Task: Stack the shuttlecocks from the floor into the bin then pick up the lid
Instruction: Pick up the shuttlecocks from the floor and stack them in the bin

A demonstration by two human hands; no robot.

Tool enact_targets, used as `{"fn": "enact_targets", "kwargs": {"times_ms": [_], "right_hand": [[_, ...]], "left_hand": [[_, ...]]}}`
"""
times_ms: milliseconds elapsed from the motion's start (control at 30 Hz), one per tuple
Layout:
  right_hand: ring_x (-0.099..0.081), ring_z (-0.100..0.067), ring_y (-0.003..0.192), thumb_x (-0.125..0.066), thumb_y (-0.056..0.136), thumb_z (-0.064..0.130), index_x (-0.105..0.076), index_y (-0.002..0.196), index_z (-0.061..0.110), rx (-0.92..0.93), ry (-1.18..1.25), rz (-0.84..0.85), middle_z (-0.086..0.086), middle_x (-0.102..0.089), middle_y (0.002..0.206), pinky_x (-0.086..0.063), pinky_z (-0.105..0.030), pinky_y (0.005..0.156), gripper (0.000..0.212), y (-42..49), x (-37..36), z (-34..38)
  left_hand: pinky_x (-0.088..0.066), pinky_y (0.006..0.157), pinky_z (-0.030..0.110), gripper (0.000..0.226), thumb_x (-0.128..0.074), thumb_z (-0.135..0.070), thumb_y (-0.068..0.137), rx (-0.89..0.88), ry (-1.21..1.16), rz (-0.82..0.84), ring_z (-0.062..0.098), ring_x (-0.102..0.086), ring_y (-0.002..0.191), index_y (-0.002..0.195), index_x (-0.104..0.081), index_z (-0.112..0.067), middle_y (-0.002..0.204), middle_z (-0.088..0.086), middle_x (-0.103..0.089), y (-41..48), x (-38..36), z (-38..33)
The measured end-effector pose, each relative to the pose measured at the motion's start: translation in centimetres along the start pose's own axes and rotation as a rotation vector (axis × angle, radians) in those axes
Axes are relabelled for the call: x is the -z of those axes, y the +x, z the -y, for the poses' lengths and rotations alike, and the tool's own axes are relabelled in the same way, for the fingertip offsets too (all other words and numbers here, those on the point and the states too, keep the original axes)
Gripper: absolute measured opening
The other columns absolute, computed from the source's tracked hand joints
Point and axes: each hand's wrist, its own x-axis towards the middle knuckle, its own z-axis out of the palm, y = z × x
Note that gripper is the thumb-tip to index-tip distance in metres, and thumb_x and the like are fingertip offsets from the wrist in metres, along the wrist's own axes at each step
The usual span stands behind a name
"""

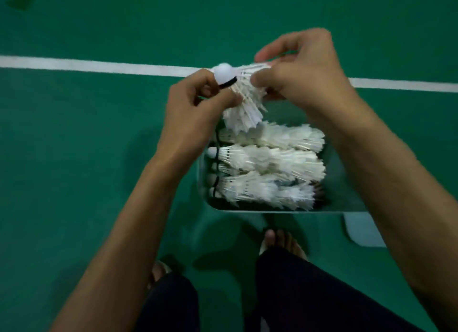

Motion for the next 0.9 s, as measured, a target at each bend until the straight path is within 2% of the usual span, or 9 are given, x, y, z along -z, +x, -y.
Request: {"fn": "enact_targets", "kwargs": {"times_ms": [100,200,300,400,467,600,733,833,900], "right_hand": [[-0.065,-0.012,0.058,-0.084,0.069,0.004,-0.074,0.077,0.011,-0.151,-0.023,-0.016,-0.007,-0.072,0.074,-0.059,-0.027,0.056,0.015,-2.8,5.7,-4.6],[-0.054,-0.005,0.050,-0.078,0.076,0.006,-0.075,0.075,0.011,-0.302,-0.216,0.022,0.001,-0.064,0.060,-0.040,-0.014,0.042,0.006,-4.6,8.3,-9.3],[-0.062,-0.015,0.062,-0.071,0.080,0.004,-0.076,0.078,0.011,-0.414,-0.361,0.181,-0.003,-0.069,0.067,-0.054,-0.026,0.060,0.009,-5.5,7.3,-12.6],[-0.072,-0.026,0.078,-0.065,0.080,0.006,-0.074,0.084,0.011,-0.455,-0.453,0.254,-0.010,-0.074,0.082,-0.062,-0.038,0.078,0.011,-5.6,4.5,-14.2],[-0.074,-0.028,0.078,-0.062,0.079,0.004,-0.071,0.089,0.007,-0.462,-0.439,0.277,-0.012,-0.074,0.085,-0.064,-0.044,0.076,0.014,-5.4,2.5,-14.3],[-0.074,-0.033,0.068,-0.060,0.081,-0.008,-0.065,0.076,-0.002,-0.481,-0.298,0.308,-0.023,-0.074,0.083,-0.064,-0.053,0.067,0.010,-4.9,0.0,-13.6],[-0.068,-0.031,0.064,-0.062,0.088,-0.012,-0.057,0.071,0.004,-0.548,-0.208,0.316,-0.020,-0.070,0.081,-0.064,-0.052,0.070,0.025,-4.7,-0.3,-13.7],[-0.068,-0.027,0.063,-0.069,0.088,-0.006,-0.056,0.070,0.007,-0.553,-0.196,0.363,-0.014,-0.066,0.074,-0.064,-0.048,0.073,0.026,-5.0,0.3,-13.8],[-0.074,-0.024,0.066,-0.079,0.086,0.007,-0.061,0.074,0.008,-0.525,-0.229,0.383,-0.012,-0.072,0.074,-0.064,-0.042,0.073,0.021,-5.2,1.9,-13.4]], "left_hand": [[-0.036,0.060,0.035,0.037,-0.070,-0.028,0.077,-0.020,0.053,0.072,0.018,-0.043,0.065,0.088,-0.062,0.006,0.075,0.029,-0.049,-1.2,-4.4,1.1],[-0.051,0.058,0.042,0.036,-0.067,-0.032,0.076,0.017,0.149,0.056,0.025,-0.062,0.063,0.087,-0.060,0.002,0.076,0.023,-0.059,-2.3,-7.1,2.4],[-0.062,0.065,0.050,0.034,-0.072,-0.036,0.072,0.067,0.303,0.061,0.031,-0.074,0.074,0.088,-0.060,-0.009,0.081,0.013,-0.071,-2.5,-7.7,3.5],[-0.060,0.056,0.030,0.025,-0.080,-0.029,0.074,0.080,0.489,0.073,0.022,-0.073,0.073,0.087,-0.064,-0.014,0.077,0.002,-0.071,-2.0,-6.9,4.5],[-0.049,0.048,0.015,0.024,-0.086,-0.027,0.076,0.105,0.532,0.058,0.011,-0.070,0.071,0.087,-0.068,-0.014,0.077,-0.002,-0.071,-1.8,-5.9,4.8],[-0.056,0.065,0.026,0.026,-0.091,-0.028,0.072,0.110,0.590,0.021,0.008,-0.071,0.074,0.083,-0.069,-0.020,0.077,-0.007,-0.073,-1.8,-4.4,5.1],[-0.056,0.065,0.024,0.036,-0.094,-0.023,0.068,0.119,0.613,0.038,0.006,-0.069,0.074,0.091,-0.067,-0.017,0.081,-0.008,-0.071,-2.1,-4.4,5.2],[-0.056,0.065,0.026,0.033,-0.092,-0.021,0.069,0.095,0.626,0.074,0.008,-0.069,0.074,0.090,-0.067,-0.018,0.080,-0.008,-0.070,-2.4,-5.1,5.3],[-0.058,0.065,0.028,0.030,-0.091,-0.020,0.070,0.067,0.621,0.103,0.009,-0.069,0.074,0.088,-0.067,-0.019,0.080,-0.009,-0.070,-2.8,-5.9,5.2]]}}
